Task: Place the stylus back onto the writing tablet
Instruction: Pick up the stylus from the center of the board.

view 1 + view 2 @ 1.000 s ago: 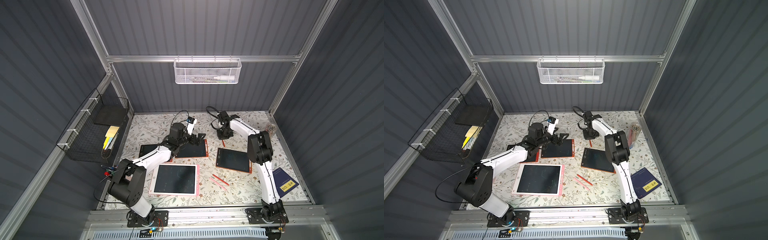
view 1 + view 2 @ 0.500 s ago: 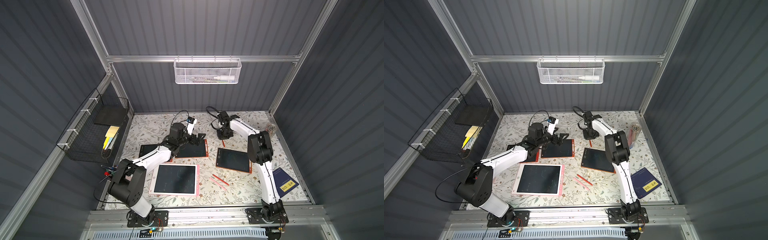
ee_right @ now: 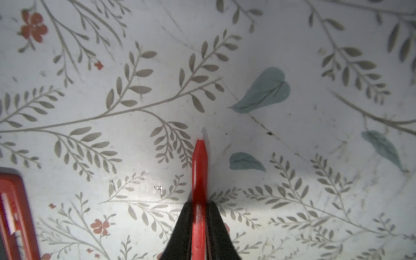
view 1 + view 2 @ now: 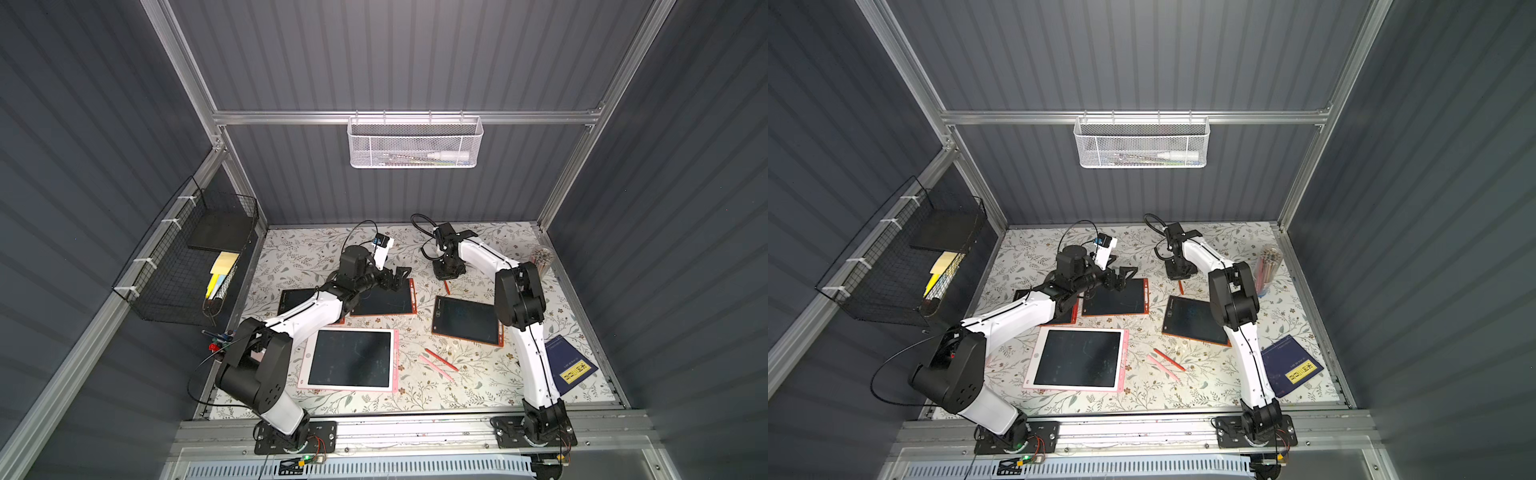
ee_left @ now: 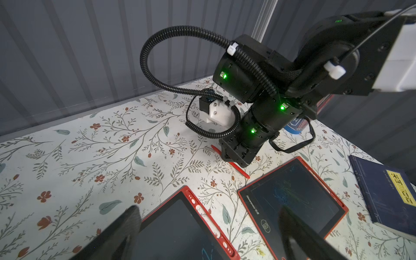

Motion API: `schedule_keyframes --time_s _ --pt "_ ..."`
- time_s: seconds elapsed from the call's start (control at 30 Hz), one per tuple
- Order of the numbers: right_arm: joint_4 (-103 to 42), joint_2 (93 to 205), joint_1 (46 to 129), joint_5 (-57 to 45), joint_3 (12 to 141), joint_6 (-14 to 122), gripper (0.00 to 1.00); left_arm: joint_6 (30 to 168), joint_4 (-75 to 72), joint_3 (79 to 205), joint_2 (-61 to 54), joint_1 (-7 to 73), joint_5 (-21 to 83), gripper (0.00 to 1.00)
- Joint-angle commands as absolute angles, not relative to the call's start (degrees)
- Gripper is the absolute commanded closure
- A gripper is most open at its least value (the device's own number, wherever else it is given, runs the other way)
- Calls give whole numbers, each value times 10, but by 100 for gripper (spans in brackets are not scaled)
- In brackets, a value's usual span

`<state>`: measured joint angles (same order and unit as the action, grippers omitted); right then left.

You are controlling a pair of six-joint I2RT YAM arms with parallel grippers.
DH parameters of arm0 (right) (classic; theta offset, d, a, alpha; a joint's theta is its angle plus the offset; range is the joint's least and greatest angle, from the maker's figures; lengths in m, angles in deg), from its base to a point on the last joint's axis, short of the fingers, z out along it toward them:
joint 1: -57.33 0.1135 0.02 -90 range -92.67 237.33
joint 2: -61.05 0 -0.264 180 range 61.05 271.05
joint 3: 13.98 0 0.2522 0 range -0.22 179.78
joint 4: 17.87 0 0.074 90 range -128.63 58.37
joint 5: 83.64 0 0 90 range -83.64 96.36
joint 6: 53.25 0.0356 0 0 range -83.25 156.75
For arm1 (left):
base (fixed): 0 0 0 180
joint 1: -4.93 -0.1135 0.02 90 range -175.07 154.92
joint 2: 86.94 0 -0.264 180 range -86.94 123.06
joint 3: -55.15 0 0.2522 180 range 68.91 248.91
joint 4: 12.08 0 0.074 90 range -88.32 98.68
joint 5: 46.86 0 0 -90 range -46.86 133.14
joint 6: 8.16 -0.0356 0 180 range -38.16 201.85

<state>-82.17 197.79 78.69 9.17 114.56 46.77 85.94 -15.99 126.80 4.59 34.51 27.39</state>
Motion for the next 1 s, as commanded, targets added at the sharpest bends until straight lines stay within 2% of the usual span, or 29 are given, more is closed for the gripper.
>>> schedule_keyframes --time_s 0.0,0.57,0.97 --pt "-842 1962 791 93 1138 464 85 863 -167 1262 51 347 263 4" --pt "-855 1934 810 82 1150 497 85 862 -163 1262 43 347 264 3" --pt "-859 1911 845 64 1144 583 85 856 -145 1262 19 347 277 3"
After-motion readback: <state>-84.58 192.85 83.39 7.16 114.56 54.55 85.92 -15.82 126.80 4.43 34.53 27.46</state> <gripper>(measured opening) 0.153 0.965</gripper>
